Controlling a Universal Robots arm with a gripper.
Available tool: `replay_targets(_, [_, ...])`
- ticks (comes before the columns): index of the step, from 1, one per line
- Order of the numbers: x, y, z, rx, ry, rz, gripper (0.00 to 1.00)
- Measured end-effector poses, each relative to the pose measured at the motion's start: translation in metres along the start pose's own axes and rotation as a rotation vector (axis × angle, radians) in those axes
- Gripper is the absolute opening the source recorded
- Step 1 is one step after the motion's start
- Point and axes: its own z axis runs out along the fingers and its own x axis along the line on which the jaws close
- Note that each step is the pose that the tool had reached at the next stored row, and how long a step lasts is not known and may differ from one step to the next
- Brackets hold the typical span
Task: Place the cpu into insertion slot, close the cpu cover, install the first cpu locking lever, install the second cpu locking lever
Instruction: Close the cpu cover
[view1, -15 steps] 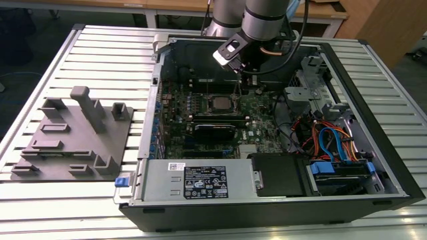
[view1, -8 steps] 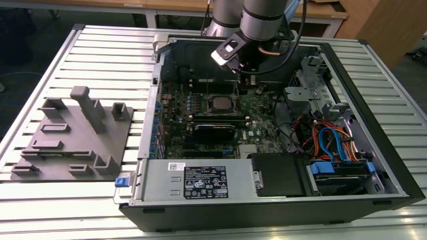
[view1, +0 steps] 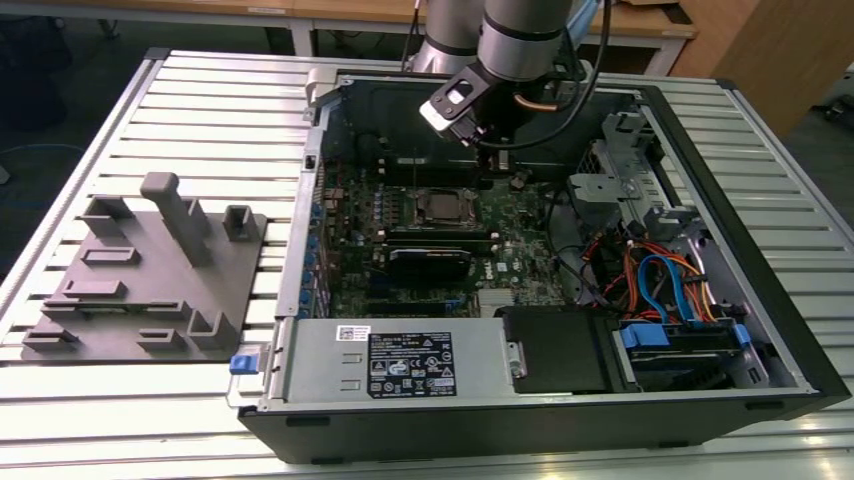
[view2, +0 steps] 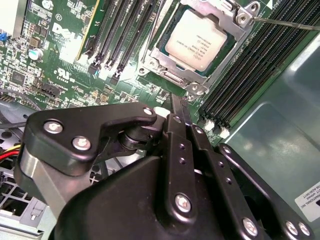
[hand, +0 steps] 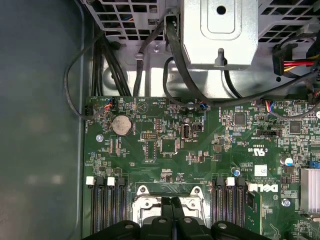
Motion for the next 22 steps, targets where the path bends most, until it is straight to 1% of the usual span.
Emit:
replay_targets(5, [0.0,-0.0015,0.0,0.0,0.0,0.0,0.1])
replay_targets(9, [0.0,-0.005,0.0004,0.0002,0.0,-0.001,0.1])
replay_targets(22, [-0.0001,-0.0054,0.0006,0.0004,0.0001,-0.002,0.1])
